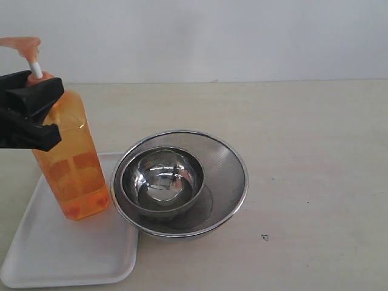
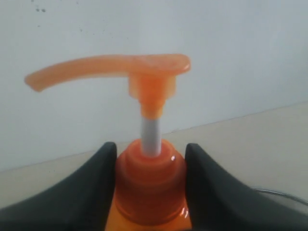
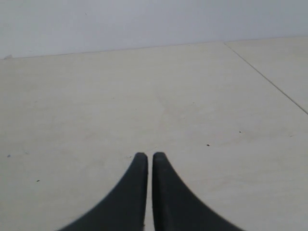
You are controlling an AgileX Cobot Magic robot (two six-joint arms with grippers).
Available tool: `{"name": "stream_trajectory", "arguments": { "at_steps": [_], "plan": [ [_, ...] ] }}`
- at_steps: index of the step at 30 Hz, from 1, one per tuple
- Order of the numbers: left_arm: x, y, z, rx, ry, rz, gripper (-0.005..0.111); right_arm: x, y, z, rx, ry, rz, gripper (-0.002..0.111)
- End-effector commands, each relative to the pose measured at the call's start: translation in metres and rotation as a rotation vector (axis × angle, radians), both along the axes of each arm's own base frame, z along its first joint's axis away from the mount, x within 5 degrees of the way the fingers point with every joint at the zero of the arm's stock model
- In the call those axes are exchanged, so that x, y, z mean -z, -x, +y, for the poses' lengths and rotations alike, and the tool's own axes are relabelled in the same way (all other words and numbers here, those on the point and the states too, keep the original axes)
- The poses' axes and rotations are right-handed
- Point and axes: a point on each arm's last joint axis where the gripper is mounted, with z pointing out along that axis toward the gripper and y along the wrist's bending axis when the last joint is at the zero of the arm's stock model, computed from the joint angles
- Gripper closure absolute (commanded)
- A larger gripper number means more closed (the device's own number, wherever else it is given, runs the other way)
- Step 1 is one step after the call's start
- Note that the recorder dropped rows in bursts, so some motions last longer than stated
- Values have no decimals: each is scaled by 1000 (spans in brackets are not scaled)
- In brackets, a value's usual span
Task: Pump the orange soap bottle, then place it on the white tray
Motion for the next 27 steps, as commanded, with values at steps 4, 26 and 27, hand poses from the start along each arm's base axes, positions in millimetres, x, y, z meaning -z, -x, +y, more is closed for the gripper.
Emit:
{"name": "stream_trajectory", "arguments": {
  "at_steps": [4, 26, 27],
  "plan": [
    [-33, 13, 8, 132, -37, -57, 102, -1, 0, 0, 1, 16, -9, 107],
    [-20, -15, 37, 352, 18, -2, 102, -1, 0, 0, 1, 16, -12, 107],
    [-20, -15, 38, 350, 16, -2, 102, -1, 0, 0, 1, 16, -12, 107]
  ]
}}
